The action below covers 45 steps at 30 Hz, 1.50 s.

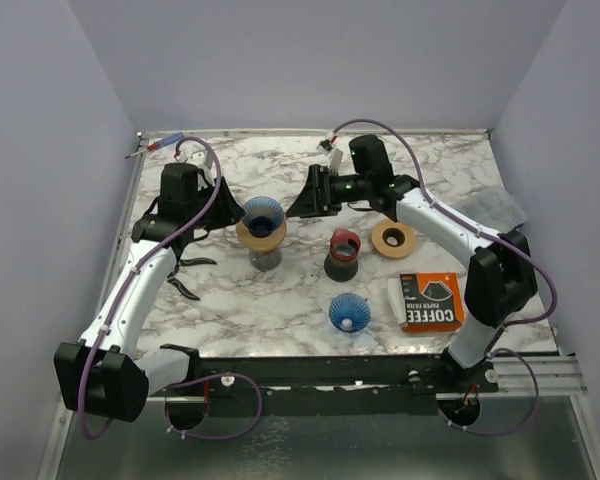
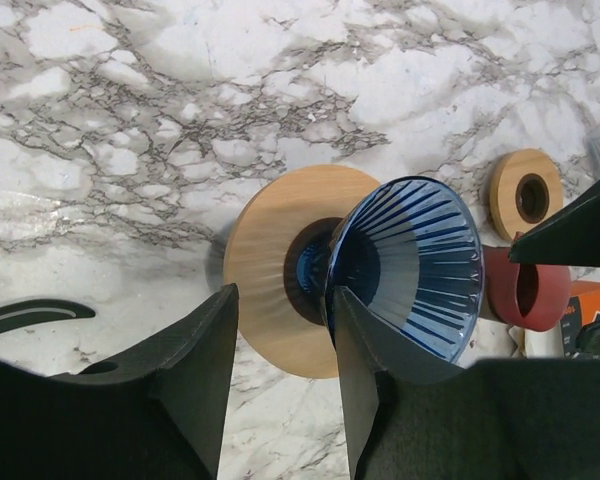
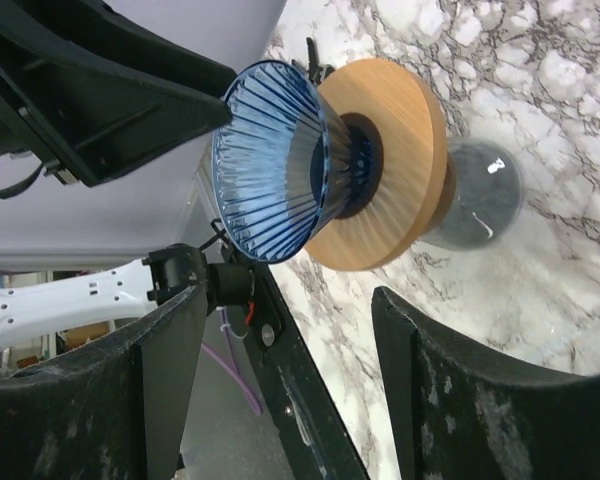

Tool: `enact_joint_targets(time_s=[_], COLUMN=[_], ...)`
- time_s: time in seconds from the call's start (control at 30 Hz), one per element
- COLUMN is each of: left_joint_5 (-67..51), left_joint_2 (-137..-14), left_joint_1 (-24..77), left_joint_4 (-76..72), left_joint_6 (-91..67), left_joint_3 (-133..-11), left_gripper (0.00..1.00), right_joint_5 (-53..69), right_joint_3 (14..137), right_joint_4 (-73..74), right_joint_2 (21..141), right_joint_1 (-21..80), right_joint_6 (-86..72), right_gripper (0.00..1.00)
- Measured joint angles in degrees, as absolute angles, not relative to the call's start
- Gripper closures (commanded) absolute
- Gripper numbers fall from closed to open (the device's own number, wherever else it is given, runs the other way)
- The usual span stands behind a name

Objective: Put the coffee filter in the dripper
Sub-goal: Place the coffee dripper in the dripper holder.

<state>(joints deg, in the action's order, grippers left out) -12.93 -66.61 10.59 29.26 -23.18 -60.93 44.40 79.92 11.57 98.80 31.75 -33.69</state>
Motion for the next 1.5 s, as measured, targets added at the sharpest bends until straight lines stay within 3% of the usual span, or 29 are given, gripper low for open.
enact_joint_targets(time_s=[0.27, 1.13, 1.37, 1.5], left_joint_5=[-11.5, -11.0, -11.0, -11.0], left_joint_2=[-66.6, -66.9, -67.0, -67.0], left_joint_1=[10.6, 10.6, 10.6, 10.6], left_joint_4=[29.3, 27.4, 27.0, 27.0], left_joint_6=[-23.0, -23.1, -23.1, -23.1], left_joint_3=[-59.4, -58.4, -58.1, -58.0], left_gripper=[0.57, 0.52, 0.46, 0.35], right_joint_5=[44.2, 44.4, 44.4, 44.4], right_joint_3=[84.0, 86.4, 86.7, 86.7], right_joint_4=[11.6, 8.5, 8.6, 8.6], right_joint_2=[104.3, 109.7, 109.8, 109.8], right_joint_1=[33.0, 33.7, 33.7, 33.7], right_joint_6=[-34.8, -38.6, -38.8, -38.8], right_gripper=[0.39, 0.50, 0.50, 0.48])
